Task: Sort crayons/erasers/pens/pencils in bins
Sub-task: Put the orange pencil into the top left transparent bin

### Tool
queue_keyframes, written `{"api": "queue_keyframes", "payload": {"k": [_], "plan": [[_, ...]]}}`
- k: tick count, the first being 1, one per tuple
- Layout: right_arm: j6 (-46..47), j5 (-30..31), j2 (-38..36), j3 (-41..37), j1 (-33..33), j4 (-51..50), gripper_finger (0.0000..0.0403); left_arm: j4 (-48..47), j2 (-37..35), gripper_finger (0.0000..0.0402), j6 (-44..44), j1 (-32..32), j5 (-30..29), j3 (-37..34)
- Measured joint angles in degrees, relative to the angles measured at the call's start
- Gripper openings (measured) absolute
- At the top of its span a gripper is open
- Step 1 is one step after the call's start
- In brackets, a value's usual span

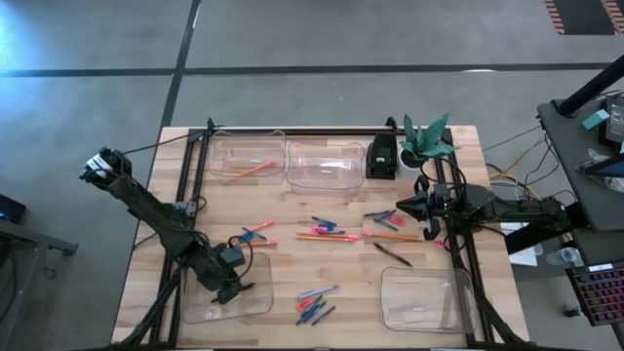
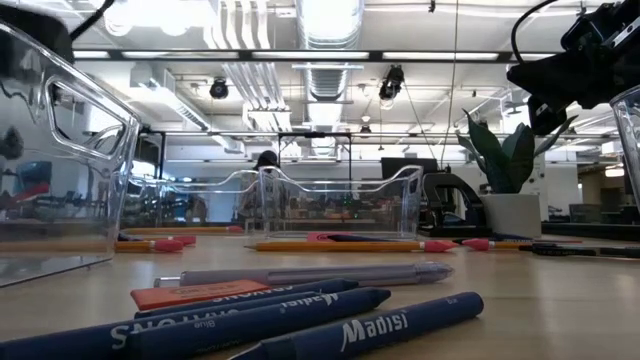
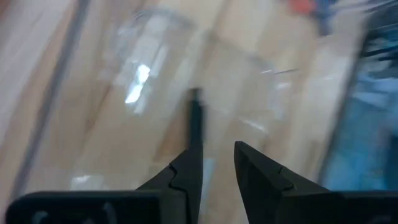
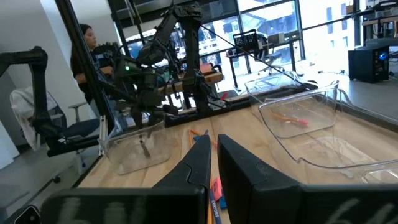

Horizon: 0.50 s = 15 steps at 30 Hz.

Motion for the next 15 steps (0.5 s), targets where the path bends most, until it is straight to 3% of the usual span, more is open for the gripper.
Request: {"api": "queue_keyframes", "payload": {"k": [3, 6, 13, 15], "plan": [[0.0, 0.0, 0.0, 0.0, 0.0, 0.0, 0.0022, 0.1, -3.4, 0.0078, 2.4, 0.0, -1.4, 1.3], [0.0, 0.0, 0.0, 0.0, 0.0, 0.0, 0.0022, 0.1, -7.3, 0.0078, 6.3, 0.0, -6.5, 2.0], [0.0, 0.0, 0.0, 0.0, 0.0, 0.0, 0.0022, 0.1, -12.3, 0.0078, 20.8, 1.4, -32.7, 2.0], [0.0, 0.0, 0.0, 0.0, 0.0, 0.0, 0.0022, 0.1, -12.3, 0.0078, 21.4, 3.9, -37.2, 1.9]]}}
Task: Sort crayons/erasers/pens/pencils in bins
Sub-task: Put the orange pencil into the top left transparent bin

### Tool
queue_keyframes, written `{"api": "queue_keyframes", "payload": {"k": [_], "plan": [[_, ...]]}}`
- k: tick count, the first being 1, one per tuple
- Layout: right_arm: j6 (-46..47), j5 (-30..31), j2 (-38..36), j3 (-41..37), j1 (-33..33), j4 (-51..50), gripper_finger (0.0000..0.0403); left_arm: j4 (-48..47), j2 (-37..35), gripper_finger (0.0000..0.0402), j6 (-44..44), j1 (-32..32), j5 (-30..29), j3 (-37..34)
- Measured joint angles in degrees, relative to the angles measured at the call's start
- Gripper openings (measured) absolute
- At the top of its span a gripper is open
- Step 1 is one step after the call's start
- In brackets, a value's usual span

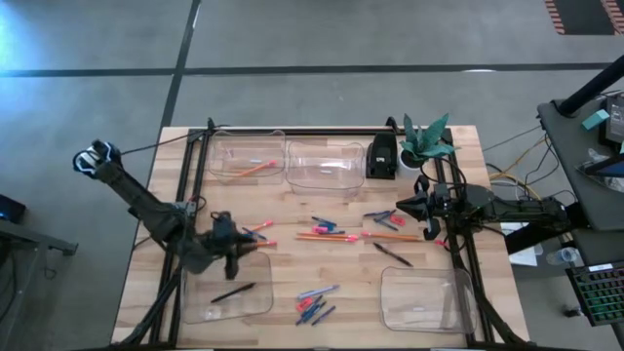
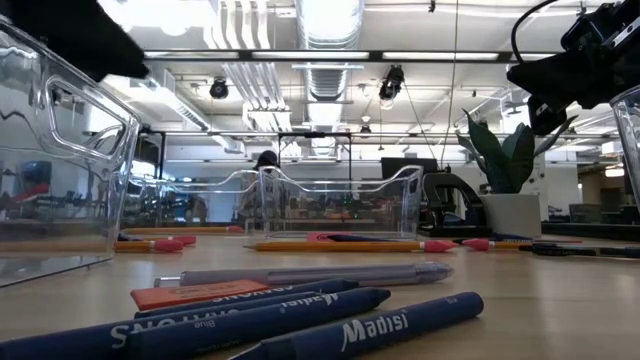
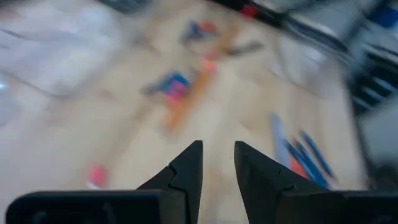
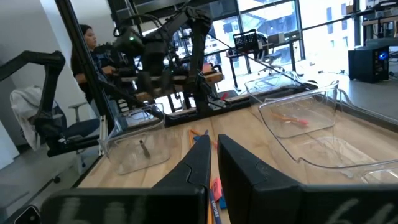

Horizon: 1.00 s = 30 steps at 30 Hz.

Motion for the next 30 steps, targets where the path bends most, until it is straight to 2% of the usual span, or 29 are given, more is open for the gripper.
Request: {"api": "queue_keyframes", "payload": {"k": [4, 12, 16, 24, 30], "plan": [[0.0, 0.0, 0.0, 0.0, 0.0, 0.0, 0.0022, -0.1, 1.0, 0.0078, 0.5, 7.9, 1.6, -0.3], [0.0, 0.0, 0.0, 0.0, 0.0, 0.0, 0.0022, -0.1, 6.1, 0.0078, 7.2, 26.0, 18.1, -0.3], [0.0, 0.0, 0.0, 0.0, 0.0, 0.0, 0.0022, 0.0, 10.7, 0.0077, 9.0, 32.9, 26.2, -0.3], [0.0, 0.0, 0.0, 0.0, 0.0, 0.0, 0.0022, -0.2, 19.1, 0.0077, 8.6, 37.2, 33.4, 0.2], [0.0, 0.0, 0.0, 0.0, 0.0, 0.0, 0.0022, -2.1, 20.4, 0.0077, 8.5, 37.3, 33.8, 0.7]]}}
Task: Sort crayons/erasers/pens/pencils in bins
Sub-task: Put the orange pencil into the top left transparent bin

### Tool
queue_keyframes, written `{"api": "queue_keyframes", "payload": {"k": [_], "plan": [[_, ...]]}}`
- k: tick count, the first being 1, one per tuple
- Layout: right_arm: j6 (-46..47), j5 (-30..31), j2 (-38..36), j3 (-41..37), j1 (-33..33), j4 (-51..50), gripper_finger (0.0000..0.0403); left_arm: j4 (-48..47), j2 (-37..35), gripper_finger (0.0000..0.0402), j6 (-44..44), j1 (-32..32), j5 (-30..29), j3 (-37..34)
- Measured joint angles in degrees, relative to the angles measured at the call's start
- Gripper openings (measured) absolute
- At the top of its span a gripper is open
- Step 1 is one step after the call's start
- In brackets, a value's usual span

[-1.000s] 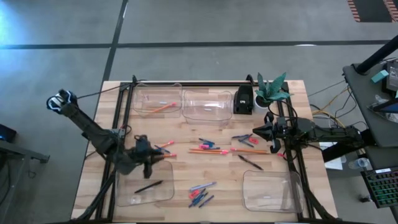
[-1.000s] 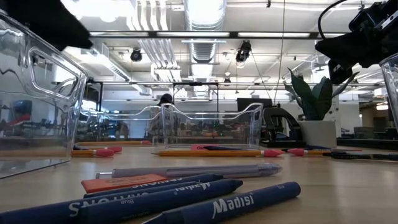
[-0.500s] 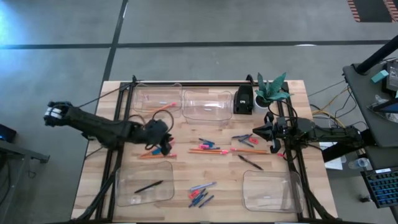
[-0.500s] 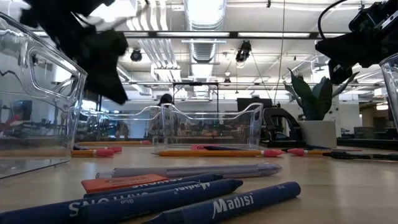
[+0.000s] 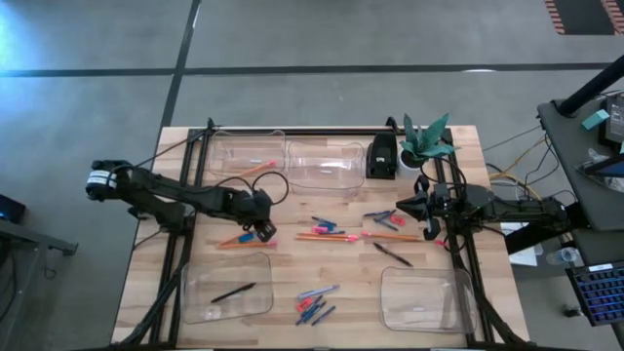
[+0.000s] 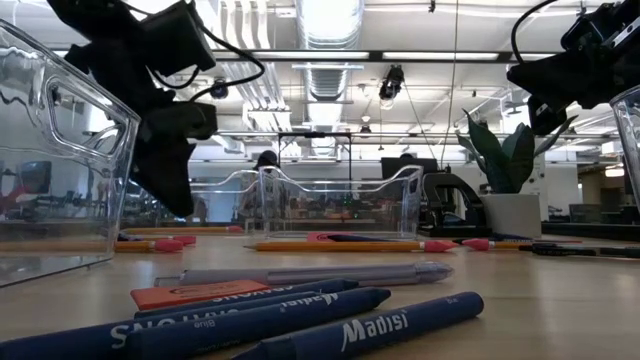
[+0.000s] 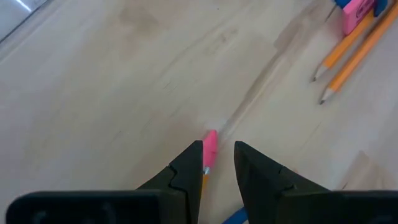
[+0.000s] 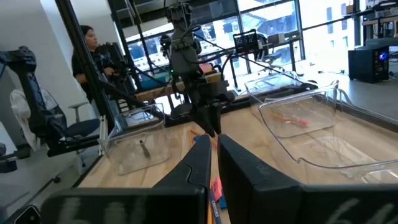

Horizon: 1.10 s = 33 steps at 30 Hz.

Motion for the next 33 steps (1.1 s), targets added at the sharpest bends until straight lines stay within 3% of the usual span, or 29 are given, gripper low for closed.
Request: {"api": "queue_keyframes", "payload": {"k": [15, 26, 33], "plan": [[0.0, 0.0, 0.0, 0.0, 0.0, 0.0, 0.0022, -1.0, 0.0, 0.0078, -1.4, 0.4, 0.0, 0.0], [0.0, 0.0, 0.0, 0.0, 0.0, 0.0, 0.0022, -1.3, 6.4, 0.0128, -0.9, 0.4, 1.4, 0.1], [0.0, 0.0, 0.0, 0.0, 0.0, 0.0, 0.0022, -1.5, 8.8, 0.0101, 2.2, 0.3, 0.8, 0.6]]}}
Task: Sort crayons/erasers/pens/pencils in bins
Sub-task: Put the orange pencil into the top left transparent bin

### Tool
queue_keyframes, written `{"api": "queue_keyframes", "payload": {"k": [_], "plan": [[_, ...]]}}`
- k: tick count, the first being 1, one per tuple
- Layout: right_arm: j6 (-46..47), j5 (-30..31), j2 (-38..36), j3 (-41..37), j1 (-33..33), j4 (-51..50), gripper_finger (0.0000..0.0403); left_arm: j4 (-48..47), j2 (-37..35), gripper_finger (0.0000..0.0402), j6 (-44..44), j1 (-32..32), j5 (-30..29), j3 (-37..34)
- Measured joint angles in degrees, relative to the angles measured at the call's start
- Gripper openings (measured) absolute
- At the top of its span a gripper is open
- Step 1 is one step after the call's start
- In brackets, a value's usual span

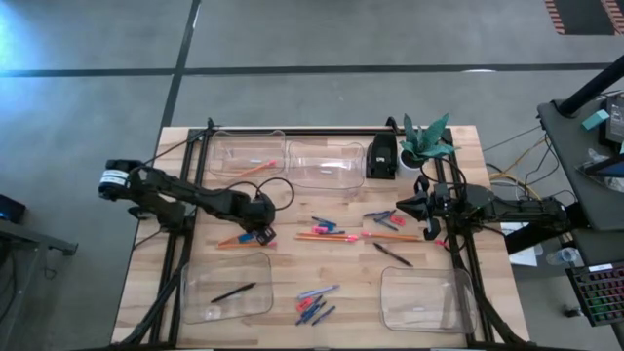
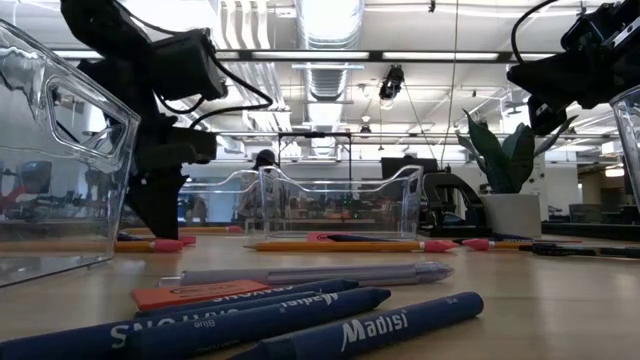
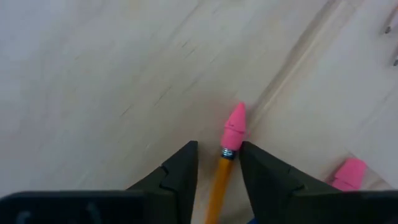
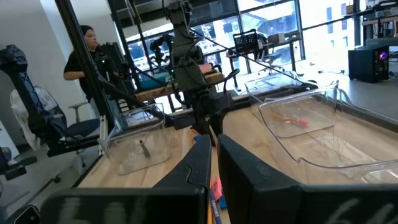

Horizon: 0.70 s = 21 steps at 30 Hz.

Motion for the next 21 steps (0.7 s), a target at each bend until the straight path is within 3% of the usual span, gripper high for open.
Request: {"api": "queue_keyframes", "payload": {"k": [8, 15, 21], "plan": [[0.0, 0.0, 0.0, 0.0, 0.0, 0.0, 0.0022, 0.6, -0.9, 0.0011, 4.0, 0.1, -0.3, 0.0], [0.0, 0.0, 0.0, 0.0, 0.0, 0.0, 0.0022, 0.7, -2.8, 0.0016, 4.9, 0.1, -0.6, -0.1], [0.0, 0.0, 0.0, 0.0, 0.0, 0.0, 0.0022, 0.6, -5.5, 0.0017, 12.0, 0.1, -2.8, 3.2]]}}
